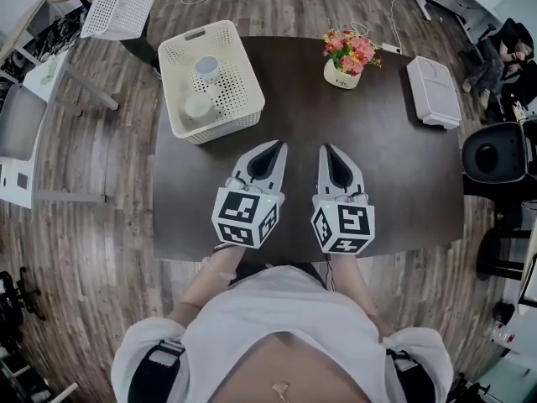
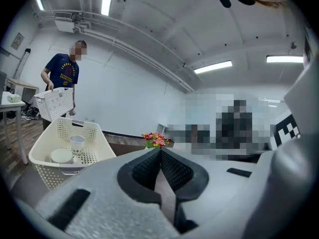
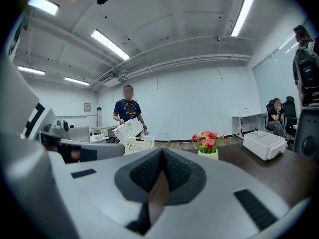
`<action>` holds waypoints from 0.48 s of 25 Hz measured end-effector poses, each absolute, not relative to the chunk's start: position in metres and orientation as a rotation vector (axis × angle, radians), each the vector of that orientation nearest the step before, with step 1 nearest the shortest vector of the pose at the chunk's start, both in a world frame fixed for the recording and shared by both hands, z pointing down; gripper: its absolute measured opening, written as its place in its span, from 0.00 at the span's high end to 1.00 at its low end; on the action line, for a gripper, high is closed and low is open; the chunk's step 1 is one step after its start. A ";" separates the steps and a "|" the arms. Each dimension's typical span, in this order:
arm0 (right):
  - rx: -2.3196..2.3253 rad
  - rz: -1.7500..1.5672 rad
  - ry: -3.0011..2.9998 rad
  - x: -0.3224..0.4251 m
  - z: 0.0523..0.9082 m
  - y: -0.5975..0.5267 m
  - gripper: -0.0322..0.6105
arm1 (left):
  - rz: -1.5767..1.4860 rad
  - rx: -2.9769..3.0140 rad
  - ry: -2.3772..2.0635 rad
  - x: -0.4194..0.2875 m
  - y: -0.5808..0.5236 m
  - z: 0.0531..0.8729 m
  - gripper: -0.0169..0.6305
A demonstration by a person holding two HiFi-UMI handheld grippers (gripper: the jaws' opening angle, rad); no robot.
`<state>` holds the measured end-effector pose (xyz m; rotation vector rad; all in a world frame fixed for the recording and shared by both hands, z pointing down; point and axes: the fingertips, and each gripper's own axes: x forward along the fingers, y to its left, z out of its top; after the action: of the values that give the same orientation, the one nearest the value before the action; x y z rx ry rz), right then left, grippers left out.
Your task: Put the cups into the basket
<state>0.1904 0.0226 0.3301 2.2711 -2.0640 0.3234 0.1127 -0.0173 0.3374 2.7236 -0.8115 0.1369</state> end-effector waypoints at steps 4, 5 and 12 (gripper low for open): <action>2.265 0.341 -2.068 0.190 0.332 0.023 0.93 | 0.150 2.716 -0.824 0.109 -0.017 0.340 0.96; 2.260 0.343 -2.070 0.188 0.333 0.023 0.93 | 0.151 2.715 -0.826 0.108 -0.017 0.340 0.96; 2.233 0.353 -2.090 0.177 0.336 0.018 0.93 | 0.160 2.699 -0.849 0.098 -0.020 0.342 0.96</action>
<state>0.1771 0.0181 0.3362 2.2330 -2.0900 0.3533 0.0983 -0.0203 0.3422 2.6992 -0.8488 0.1597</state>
